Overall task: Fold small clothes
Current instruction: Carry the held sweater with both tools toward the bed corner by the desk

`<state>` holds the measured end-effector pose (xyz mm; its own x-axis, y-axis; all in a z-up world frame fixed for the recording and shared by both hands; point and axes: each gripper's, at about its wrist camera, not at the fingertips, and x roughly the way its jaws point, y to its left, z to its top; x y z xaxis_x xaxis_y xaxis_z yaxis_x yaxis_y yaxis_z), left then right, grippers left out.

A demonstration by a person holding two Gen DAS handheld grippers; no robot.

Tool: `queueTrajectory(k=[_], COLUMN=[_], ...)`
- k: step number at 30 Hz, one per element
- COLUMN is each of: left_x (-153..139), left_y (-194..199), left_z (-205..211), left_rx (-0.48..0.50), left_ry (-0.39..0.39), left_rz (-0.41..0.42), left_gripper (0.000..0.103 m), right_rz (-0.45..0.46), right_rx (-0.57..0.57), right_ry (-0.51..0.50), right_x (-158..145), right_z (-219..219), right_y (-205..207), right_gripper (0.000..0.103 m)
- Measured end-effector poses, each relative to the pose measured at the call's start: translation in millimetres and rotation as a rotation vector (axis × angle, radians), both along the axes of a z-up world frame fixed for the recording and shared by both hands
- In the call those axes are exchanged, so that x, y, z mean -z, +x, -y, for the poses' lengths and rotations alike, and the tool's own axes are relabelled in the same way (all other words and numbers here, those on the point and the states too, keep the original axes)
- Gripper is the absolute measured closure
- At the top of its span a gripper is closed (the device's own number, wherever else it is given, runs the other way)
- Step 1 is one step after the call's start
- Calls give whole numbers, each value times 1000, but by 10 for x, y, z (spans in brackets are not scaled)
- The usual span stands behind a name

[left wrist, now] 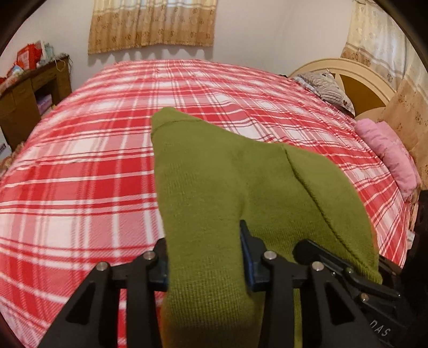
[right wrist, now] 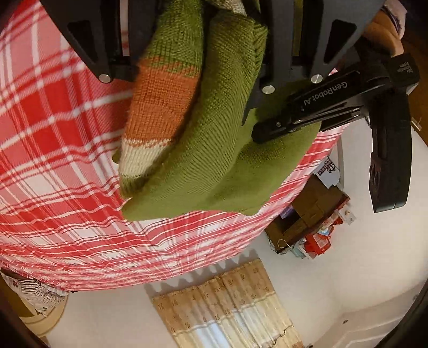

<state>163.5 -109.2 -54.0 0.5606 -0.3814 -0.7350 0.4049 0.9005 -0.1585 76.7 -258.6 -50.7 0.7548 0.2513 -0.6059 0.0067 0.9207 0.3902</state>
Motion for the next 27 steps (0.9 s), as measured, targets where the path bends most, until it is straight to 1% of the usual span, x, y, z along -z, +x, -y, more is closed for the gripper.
queueTrajectory(k=[6, 11, 19, 23, 27], left_x=[-82, -81, -67, -63, -97], left_y=[-231, -371, -503, -533, -552], left_z=[-194, -411, -819, -1053, -1320], left_rx=[-36, -74, -132, -174, -229], left_ry=[42, 55, 40, 27, 27], left_rz=[49, 64, 53, 41, 50], left_gripper=[63, 63, 63, 63, 63], right_rz=[15, 17, 16, 16, 29], right_rx=[-17, -52, -120, -169, -231], right_ry=[11, 13, 10, 7, -10], right_x=[-65, -81, -90, -117, -169], right_z=[-283, -531, -902, -1151, -1414], right_y=[-195, -287, -348, -306, -227], right_gripper=[65, 65, 65, 65, 65])
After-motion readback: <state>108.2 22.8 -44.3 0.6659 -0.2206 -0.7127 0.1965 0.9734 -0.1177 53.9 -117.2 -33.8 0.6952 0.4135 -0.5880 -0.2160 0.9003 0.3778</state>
